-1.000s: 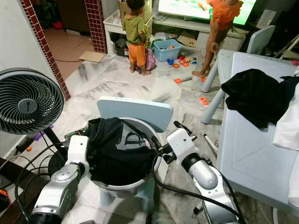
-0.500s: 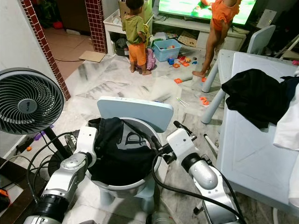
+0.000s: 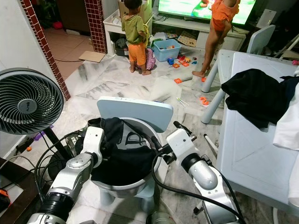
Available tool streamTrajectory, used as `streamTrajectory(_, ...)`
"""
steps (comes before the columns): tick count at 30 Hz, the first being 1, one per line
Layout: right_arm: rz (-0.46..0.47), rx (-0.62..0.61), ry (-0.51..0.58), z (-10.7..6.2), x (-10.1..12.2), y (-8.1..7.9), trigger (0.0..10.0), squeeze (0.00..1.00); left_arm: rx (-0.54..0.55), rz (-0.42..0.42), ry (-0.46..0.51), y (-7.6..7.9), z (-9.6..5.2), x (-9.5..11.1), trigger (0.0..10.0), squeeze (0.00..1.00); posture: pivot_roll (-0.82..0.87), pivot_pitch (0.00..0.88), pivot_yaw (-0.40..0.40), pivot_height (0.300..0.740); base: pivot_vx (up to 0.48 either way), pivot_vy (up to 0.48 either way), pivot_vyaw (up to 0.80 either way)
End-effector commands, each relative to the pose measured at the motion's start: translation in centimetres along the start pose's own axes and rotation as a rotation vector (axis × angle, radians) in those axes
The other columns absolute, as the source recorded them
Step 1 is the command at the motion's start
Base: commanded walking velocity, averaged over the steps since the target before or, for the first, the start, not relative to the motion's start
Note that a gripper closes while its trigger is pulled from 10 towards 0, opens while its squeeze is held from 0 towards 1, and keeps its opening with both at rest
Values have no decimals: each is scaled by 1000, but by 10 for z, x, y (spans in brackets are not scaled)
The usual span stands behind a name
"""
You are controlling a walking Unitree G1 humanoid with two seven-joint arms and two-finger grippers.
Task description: Hang hanger
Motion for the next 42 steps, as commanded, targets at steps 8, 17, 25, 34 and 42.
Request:
streamTrajectory(8, -13, 5, 12, 1, 4, 1, 10000, 0, 16, -38, 67, -3, 3, 12, 0, 0, -106, 0, -44, 740, 0, 0, 0)
streamTrajectory(17, -18, 2, 14, 3, 4, 1, 10000, 0, -4, 9, 129, 2, 11, 25, 0, 0, -108, 0, -46, 740, 0, 0, 0)
streamTrajectory(25, -20, 0, 16, 2, 5, 1, 10000, 0, -54, 110, 93, 7, 14, 19, 10000, 1000, -105, 0, -49, 740, 0, 0, 0)
streamTrajectory(34, -18, 4, 15, 2, 4, 0, 10000, 0, 30, 129, 141, -1, 1, 25, 10000, 1000, -94, 0, -50, 740, 0, 0, 0)
streamTrajectory(42, -12, 11, 15, 4, 3, -2, 10000, 0, 36, 141, 50, -6, -12, 4, 10000, 1000, -85, 0, -50, 740, 0, 0, 0)
Point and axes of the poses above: a point about 5 cm out from each wrist's last joint towards the gripper, its own z axis pointing out of the wrist towards the gripper, its own x axis along the axis of the wrist's last joint, y = z × x, the point moved 1 cm from there along z, pointing out of the wrist towards the gripper, and after that the axes turned 3 degrees about -z, right-handed, at the moved point
